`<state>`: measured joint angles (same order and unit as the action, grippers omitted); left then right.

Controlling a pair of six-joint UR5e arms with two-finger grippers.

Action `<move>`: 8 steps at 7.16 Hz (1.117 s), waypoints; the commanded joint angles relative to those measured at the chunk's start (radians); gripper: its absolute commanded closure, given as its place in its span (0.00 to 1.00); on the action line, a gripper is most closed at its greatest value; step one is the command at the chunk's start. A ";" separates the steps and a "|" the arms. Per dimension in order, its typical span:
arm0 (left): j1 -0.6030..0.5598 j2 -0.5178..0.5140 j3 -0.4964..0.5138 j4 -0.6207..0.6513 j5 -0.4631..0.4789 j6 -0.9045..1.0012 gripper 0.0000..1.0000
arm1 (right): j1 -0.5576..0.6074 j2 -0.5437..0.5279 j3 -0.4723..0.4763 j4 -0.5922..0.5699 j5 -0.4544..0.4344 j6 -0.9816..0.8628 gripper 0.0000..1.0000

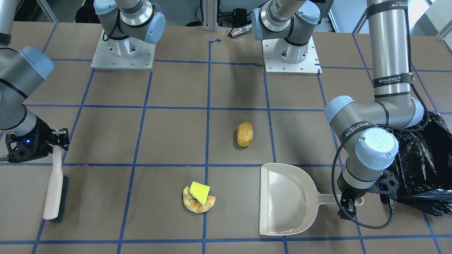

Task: Sweep and dump trash into bin
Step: 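Grasp the white brush handle with the right gripper, then lift the brush and move it toward the sponge with the right gripper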

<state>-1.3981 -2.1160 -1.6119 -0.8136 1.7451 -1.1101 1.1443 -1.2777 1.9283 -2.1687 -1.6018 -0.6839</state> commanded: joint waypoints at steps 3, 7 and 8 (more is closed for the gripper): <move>0.001 0.011 0.000 -0.007 -0.007 0.042 1.00 | 0.002 -0.006 -0.017 0.004 -0.007 0.020 0.80; -0.010 0.043 0.029 -0.016 0.045 0.064 1.00 | 0.324 -0.038 -0.224 0.294 -0.110 0.445 0.80; -0.027 0.039 0.058 -0.016 0.120 0.029 1.00 | 0.407 -0.005 -0.233 0.290 -0.112 0.601 0.80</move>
<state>-1.4089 -2.0793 -1.5840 -0.8301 1.7885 -1.0547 1.4317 -1.3100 1.7224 -1.9020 -1.6986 -0.2658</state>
